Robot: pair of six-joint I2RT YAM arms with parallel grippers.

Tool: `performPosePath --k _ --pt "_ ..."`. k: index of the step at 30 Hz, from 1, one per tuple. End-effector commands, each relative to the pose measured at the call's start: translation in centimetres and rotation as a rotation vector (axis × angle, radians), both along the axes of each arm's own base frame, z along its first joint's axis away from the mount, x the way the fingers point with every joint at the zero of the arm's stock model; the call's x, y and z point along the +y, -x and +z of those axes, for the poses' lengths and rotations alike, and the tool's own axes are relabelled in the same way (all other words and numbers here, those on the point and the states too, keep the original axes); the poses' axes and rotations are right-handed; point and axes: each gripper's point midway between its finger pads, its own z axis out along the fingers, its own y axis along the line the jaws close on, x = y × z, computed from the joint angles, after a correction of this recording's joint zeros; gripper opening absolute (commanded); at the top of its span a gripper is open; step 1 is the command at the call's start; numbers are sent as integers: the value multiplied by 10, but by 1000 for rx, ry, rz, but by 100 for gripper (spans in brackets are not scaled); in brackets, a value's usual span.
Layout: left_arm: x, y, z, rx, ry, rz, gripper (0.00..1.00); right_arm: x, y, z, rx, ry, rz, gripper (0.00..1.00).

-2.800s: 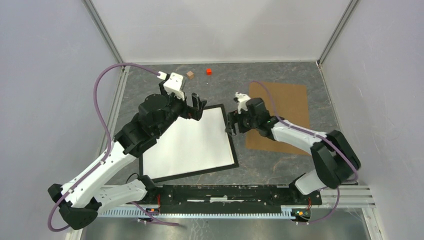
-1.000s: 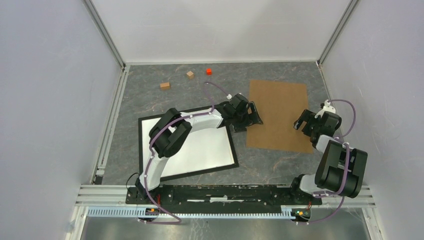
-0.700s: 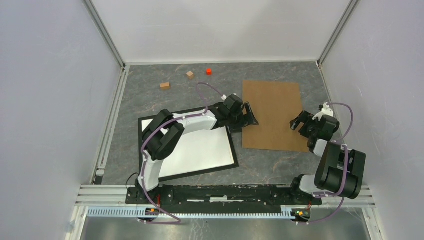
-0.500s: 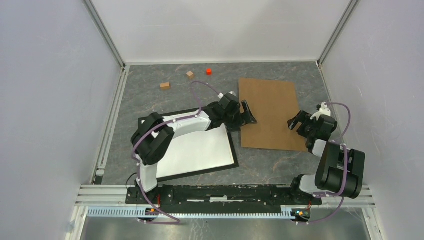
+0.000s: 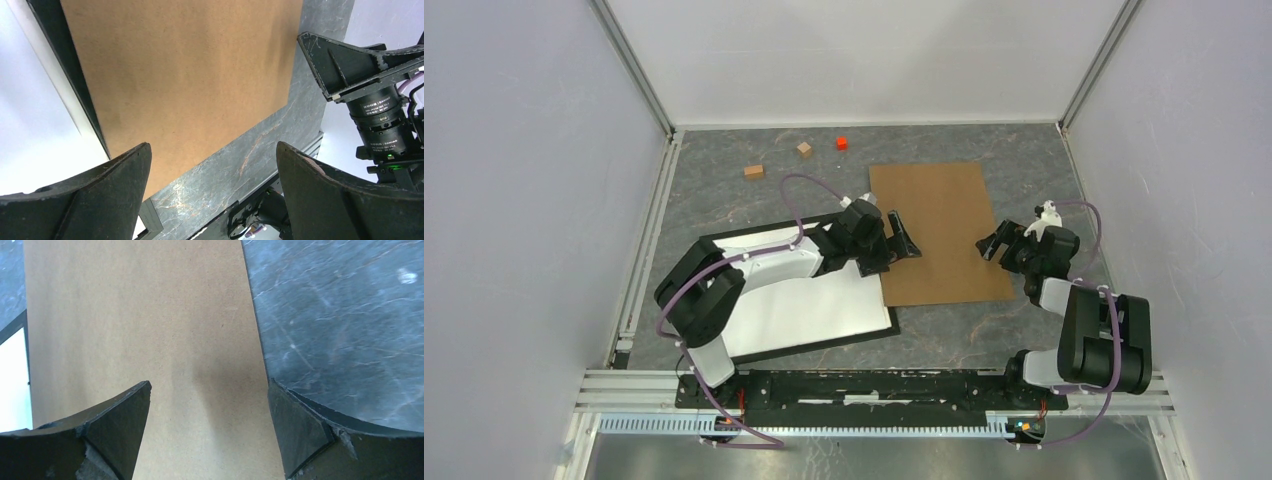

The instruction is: Put the photo into the frame

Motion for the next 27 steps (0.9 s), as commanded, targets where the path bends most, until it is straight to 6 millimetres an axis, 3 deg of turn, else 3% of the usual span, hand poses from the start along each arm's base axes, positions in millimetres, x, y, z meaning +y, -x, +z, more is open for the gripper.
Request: performPosePath --k 1,4,9,16,27 --pt "-1 -13 28 -53 97 41 100 30 25 -22 121 -111 66 92" --pt "3 -14 17 -37 73 37 100 31 26 -24 126 -111 73 92" --pt "9 -12 18 -93 38 -3 100 28 22 -19 111 -84 77 92" --pt "47 -12 12 -159 -94 53 100 29 21 -25 125 -86 87 92" --pt "39 -9 -12 -101 -96 18 100 30 20 -25 128 -84 101 92"
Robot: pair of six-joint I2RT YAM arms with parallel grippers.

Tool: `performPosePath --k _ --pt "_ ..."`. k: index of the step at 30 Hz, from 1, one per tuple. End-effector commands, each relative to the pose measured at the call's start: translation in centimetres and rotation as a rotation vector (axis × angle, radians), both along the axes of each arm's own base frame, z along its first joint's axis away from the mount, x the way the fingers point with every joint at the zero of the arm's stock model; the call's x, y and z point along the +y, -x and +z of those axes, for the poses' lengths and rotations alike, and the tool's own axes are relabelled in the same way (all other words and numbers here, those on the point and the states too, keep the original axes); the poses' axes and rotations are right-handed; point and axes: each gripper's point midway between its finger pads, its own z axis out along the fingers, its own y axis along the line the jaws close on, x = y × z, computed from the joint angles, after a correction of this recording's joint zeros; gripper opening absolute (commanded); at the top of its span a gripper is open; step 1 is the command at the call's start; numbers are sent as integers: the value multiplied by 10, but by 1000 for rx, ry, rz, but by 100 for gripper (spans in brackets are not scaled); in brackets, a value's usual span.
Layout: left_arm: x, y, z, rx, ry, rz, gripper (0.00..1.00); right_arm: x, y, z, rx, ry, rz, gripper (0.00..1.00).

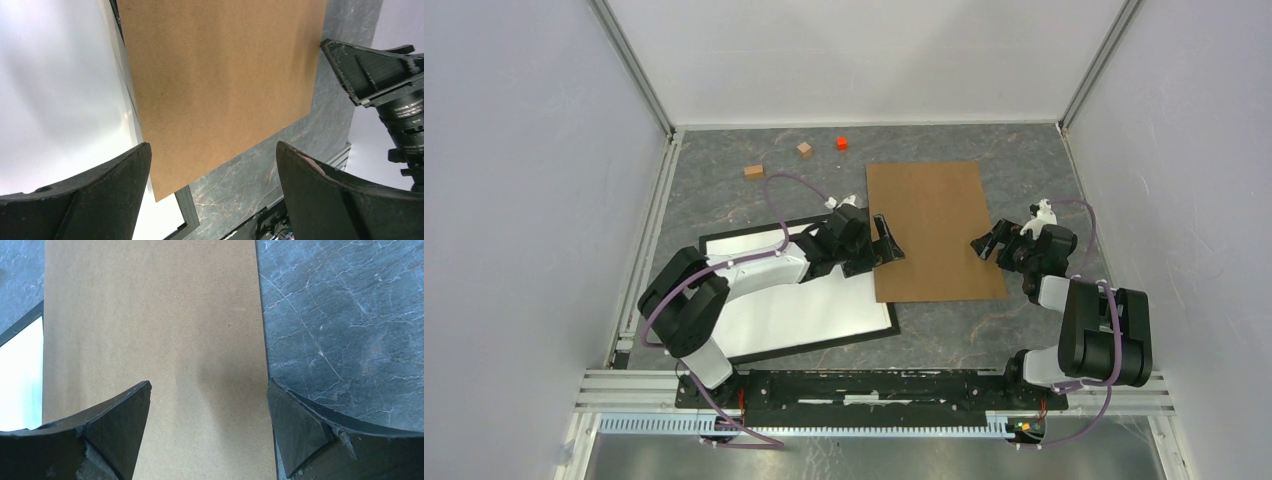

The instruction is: Put the photo into the frame

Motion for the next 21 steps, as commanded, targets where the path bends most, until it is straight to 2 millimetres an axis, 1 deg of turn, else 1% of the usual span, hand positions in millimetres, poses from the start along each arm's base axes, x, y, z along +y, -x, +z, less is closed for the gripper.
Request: performPosePath --k 1,4,7,11,16,18,21 --pt "-2 -6 -10 -14 -20 -24 100 11 23 -26 136 -34 28 92" --pt "-7 -5 -18 18 -23 -42 100 11 23 -27 137 -36 32 92" --pt "-8 -5 -25 36 -25 -35 100 12 23 -28 139 -39 35 92" --pt "-15 -2 -28 54 10 -54 100 11 22 -28 139 -38 34 92" --pt "-30 1 -19 63 118 -88 100 12 22 -28 139 -41 38 92" --pt "-34 2 -14 74 168 -89 98 13 22 -28 138 -43 41 92" --pt "-37 2 1 65 239 -91 92 14 23 -28 139 -46 45 92"
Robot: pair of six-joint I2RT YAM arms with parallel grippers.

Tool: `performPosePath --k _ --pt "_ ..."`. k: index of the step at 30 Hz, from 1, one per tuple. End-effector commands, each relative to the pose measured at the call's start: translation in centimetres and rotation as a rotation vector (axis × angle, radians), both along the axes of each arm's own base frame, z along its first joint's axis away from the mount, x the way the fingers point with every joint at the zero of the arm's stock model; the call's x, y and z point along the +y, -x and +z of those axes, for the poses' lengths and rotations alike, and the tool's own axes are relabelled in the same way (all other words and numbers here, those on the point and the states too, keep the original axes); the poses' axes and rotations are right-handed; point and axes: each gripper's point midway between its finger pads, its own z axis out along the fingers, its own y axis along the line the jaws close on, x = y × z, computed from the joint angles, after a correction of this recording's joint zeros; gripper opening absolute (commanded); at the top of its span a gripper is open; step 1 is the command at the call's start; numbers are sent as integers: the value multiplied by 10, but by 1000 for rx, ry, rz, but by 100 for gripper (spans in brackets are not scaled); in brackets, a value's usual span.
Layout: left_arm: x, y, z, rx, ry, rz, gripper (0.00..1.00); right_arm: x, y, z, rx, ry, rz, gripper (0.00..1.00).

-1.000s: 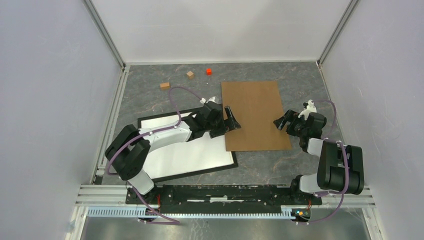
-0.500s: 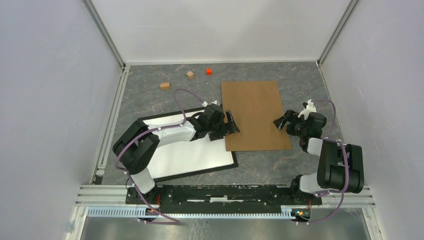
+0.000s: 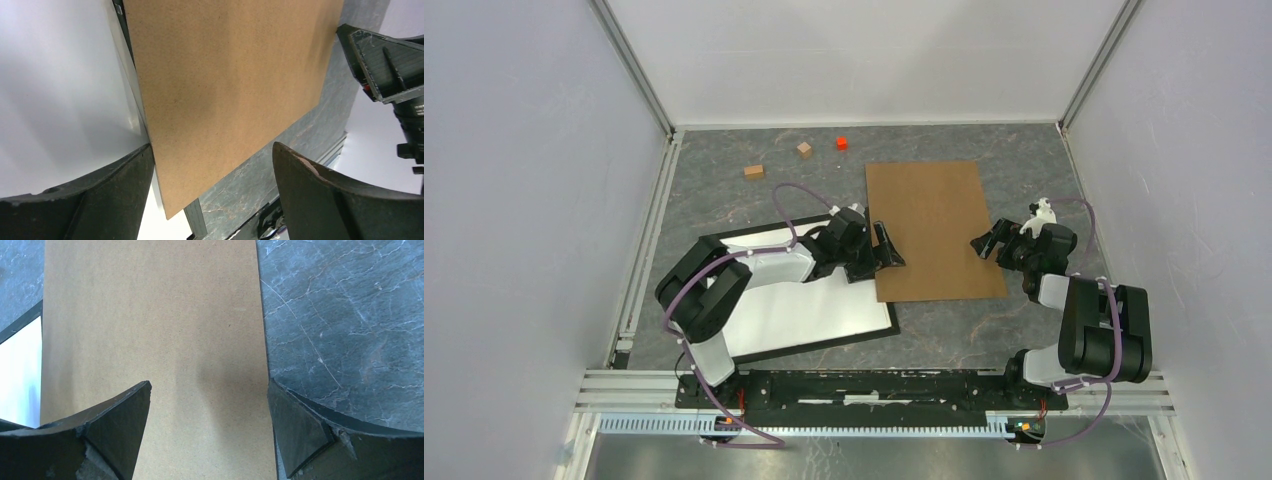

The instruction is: Put the photo into the frame

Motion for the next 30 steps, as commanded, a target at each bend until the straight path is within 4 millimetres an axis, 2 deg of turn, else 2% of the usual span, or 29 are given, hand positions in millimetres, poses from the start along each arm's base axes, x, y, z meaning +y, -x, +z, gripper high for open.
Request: performPosePath --k 1,4,13,16,19,22,26,30 --pt "-26 -3 43 -31 217 -18 90 13 25 -27 144 -51 32 92" --pt "-27 -2 55 -43 241 -23 81 14 25 -27 144 -53 33 92" --pt "-23 -1 80 -76 317 11 65 15 25 -28 144 -58 38 92" --pt "-20 -2 94 -112 343 25 57 16 25 -29 146 -62 41 92" --pt "-20 -2 105 -129 365 26 53 15 25 -29 146 -63 41 92" --pt "-23 -1 111 -126 387 19 47 15 25 -29 149 -63 39 92" --pt "-25 -4 110 -121 396 25 41 16 25 -30 150 -67 42 92" --pt "-31 -8 114 -126 428 29 37 17 25 -30 150 -70 44 92"
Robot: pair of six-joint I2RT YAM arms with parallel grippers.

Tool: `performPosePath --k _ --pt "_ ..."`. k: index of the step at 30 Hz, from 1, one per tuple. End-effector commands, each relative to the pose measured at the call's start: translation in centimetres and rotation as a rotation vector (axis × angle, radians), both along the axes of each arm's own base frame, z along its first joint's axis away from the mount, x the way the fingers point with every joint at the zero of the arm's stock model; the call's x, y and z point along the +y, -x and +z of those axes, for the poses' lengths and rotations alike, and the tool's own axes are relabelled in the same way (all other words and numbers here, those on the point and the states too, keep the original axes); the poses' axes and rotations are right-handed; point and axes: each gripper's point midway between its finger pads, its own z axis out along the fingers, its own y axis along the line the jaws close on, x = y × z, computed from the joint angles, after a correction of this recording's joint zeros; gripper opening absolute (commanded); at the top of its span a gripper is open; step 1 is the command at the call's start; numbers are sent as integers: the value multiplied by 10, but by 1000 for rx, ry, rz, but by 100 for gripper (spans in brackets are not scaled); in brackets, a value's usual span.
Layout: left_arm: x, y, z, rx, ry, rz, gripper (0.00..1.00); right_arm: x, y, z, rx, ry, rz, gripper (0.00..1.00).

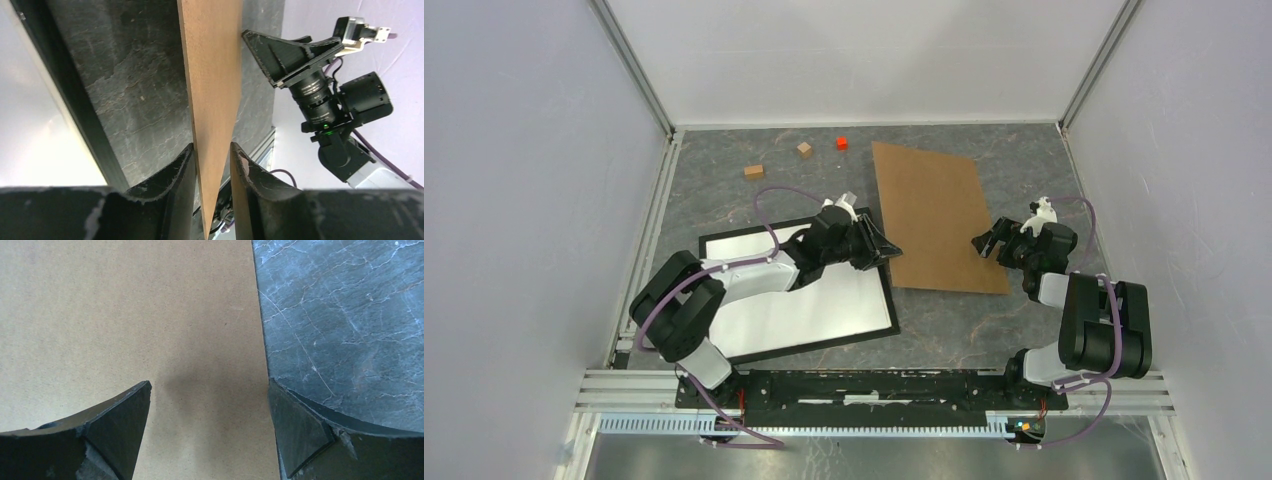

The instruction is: Put the photo into the frame

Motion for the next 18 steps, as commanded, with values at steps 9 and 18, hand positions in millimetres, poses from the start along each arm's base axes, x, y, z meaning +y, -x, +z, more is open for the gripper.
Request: performPosePath --k 9,18 --pt "-37 -19 37 -58 168 -24 36 22 30 -28 160 -97 53 92" --pt "-43 -26 27 -66 142 -34 17 17 29 -22 151 -71 35 98"
